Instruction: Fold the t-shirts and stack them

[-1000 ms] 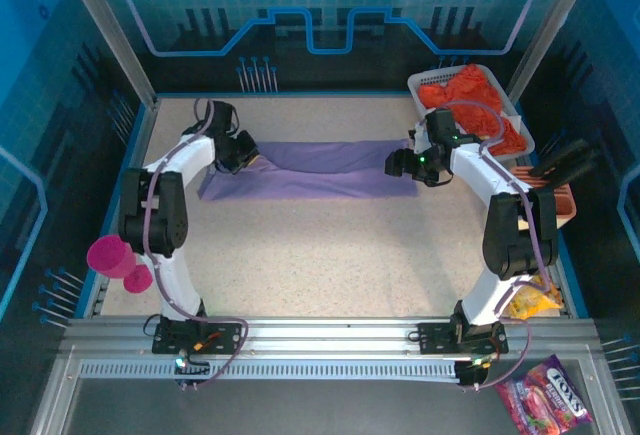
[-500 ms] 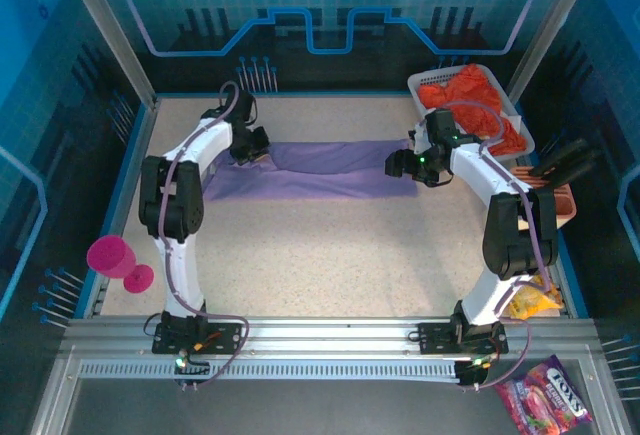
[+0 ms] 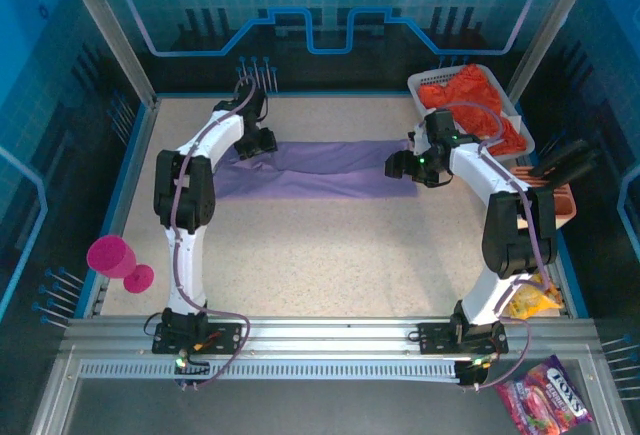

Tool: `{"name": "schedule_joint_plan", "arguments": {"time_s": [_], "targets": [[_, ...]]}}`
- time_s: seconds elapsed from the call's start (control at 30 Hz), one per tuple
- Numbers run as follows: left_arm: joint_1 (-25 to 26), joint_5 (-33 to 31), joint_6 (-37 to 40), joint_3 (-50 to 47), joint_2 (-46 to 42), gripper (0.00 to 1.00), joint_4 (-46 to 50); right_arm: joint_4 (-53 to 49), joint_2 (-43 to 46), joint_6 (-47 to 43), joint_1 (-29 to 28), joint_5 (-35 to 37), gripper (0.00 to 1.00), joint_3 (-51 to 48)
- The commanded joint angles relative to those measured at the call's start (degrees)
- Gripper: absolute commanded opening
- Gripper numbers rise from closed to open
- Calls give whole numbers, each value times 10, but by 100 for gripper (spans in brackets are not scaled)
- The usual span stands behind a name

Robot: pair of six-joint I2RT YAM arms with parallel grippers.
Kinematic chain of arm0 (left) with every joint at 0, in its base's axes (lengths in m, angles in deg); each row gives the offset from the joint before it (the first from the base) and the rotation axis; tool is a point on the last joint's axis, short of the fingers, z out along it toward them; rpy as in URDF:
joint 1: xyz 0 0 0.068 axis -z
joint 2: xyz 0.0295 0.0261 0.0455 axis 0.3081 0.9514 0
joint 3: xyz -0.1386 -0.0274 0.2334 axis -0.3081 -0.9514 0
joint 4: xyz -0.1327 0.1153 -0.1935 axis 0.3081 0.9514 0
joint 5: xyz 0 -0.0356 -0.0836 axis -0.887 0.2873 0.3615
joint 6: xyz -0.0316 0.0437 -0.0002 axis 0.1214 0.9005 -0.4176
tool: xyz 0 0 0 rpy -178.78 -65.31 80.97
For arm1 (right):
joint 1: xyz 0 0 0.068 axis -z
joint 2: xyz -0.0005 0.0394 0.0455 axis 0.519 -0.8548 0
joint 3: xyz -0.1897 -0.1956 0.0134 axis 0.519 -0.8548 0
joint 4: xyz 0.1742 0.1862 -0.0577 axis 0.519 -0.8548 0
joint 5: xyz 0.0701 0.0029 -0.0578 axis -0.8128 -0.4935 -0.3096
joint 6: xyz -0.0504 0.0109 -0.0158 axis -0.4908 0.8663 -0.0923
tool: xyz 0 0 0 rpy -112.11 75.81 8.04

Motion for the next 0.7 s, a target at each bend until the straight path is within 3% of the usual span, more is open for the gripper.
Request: {"name": "schedule_joint_plan", "arguments": {"time_s": [0.0, 0.17, 0.37, 0.67], "targets": [[1, -24, 34, 11, -29, 61, 15, -16, -4, -12, -5, -9, 76, 18], [-8, -25, 23, -42, -108, 67, 9, -21, -4, -12, -12, -8, 76, 25], [-43, 76, -66, -217, -216, 69, -82, -21, -9, -11, -15, -10, 76, 30], [-90, 157, -150, -359, -219, 69, -270, -22, -10, -10, -21, -11, 76, 32]]}}
